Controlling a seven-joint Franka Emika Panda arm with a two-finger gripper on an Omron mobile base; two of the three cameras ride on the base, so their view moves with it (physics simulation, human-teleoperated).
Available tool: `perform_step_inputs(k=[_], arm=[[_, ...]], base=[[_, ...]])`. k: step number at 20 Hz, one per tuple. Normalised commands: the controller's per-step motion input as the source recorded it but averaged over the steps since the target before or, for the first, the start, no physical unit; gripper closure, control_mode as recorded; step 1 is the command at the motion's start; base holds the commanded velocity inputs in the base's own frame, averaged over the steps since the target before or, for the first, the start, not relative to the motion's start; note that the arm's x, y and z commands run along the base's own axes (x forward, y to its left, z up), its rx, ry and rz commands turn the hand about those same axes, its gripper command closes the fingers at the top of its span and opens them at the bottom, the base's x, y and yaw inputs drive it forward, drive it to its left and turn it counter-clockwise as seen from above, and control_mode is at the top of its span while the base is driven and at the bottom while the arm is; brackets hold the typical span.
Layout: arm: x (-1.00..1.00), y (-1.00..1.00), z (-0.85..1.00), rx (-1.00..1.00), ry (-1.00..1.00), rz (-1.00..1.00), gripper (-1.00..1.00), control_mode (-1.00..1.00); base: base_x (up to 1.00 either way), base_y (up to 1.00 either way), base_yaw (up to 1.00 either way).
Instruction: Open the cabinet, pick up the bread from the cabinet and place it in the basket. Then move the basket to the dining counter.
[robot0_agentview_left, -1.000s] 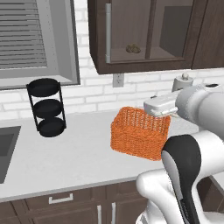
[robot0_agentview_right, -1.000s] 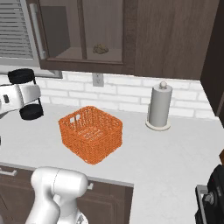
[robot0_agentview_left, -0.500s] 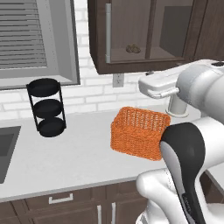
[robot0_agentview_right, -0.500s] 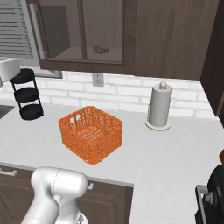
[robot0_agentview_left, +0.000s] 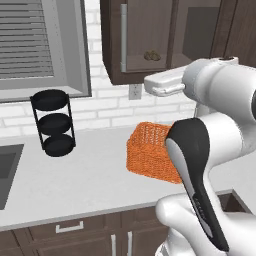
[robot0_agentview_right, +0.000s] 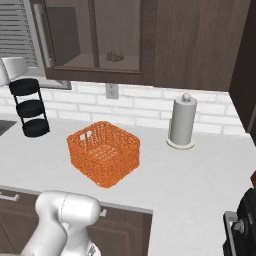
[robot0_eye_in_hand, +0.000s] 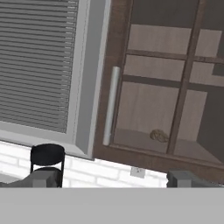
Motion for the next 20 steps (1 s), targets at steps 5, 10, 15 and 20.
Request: perform_step_inputs(k=[5,10,15,20], arm=[[0.52,0.01,-0.01,0.0,-0.05,0.0,-1.0,-1.0],[0.43,0.01,0.0,0.0,-0.13,0.0,-1.0,-1.0],[0.51,0.0,0.0,0.0,0.0,0.01,-1.0,-1.0],[0.53,0.02,0.0,0.0,0.0,0.0,-1.0,-1.0]], base=[[0.0,0.0,0.0],[0.0,0.0,0.0],[0.0,0.0,0.0],[0.0,0.0,0.0]])
